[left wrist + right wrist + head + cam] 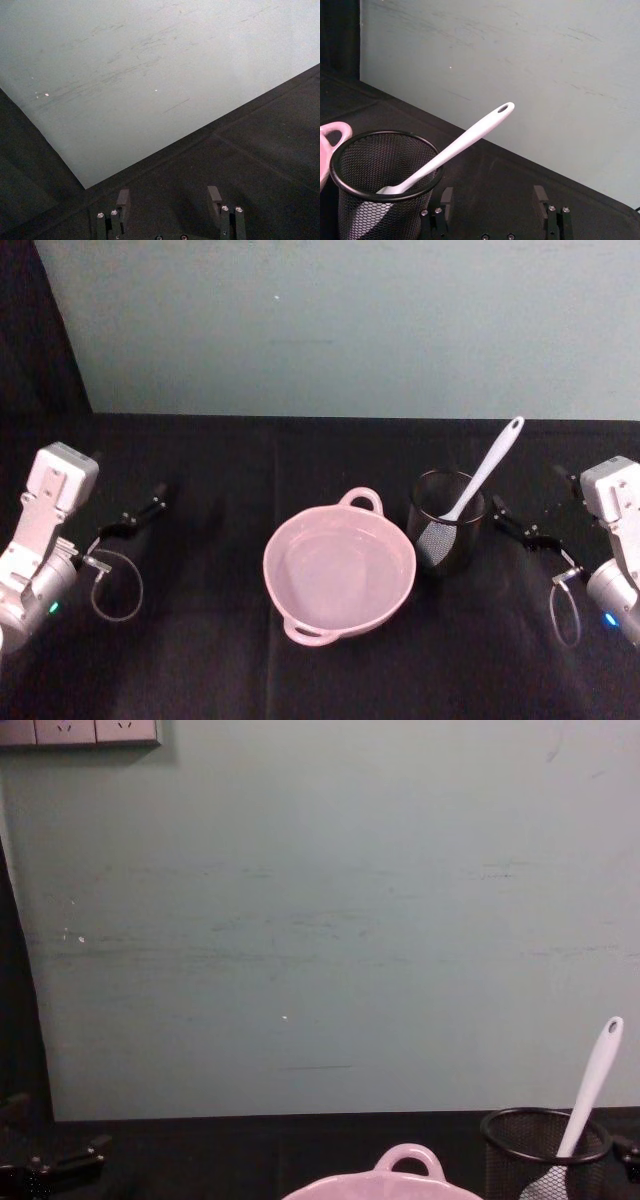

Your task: Use the one hand to pick up the spoon and stir the clear water in the bowl.

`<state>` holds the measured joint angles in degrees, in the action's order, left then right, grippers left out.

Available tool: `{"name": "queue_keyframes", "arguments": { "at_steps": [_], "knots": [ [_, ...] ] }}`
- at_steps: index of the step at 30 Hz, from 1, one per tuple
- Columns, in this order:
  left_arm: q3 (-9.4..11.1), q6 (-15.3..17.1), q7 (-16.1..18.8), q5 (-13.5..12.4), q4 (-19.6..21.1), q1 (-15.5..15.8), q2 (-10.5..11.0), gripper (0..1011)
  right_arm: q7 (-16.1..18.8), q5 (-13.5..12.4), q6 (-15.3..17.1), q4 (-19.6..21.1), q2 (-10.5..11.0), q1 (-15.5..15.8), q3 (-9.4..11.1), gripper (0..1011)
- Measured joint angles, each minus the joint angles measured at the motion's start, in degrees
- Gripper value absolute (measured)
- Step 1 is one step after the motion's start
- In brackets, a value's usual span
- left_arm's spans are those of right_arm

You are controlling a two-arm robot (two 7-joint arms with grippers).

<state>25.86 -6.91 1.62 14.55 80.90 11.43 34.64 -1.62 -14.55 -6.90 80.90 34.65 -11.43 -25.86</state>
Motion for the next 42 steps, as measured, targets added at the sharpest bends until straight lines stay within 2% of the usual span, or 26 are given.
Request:
{"name": "queue_keyframes", "arguments": {
  "at_steps": [42],
  "knots": [
    [0.0,0.0,0.0,0.0,0.0,0.0,0.0,1005,0.0,0.0,0.0,0.0,0.0,0.0,0.0,1004]
  ]
}}
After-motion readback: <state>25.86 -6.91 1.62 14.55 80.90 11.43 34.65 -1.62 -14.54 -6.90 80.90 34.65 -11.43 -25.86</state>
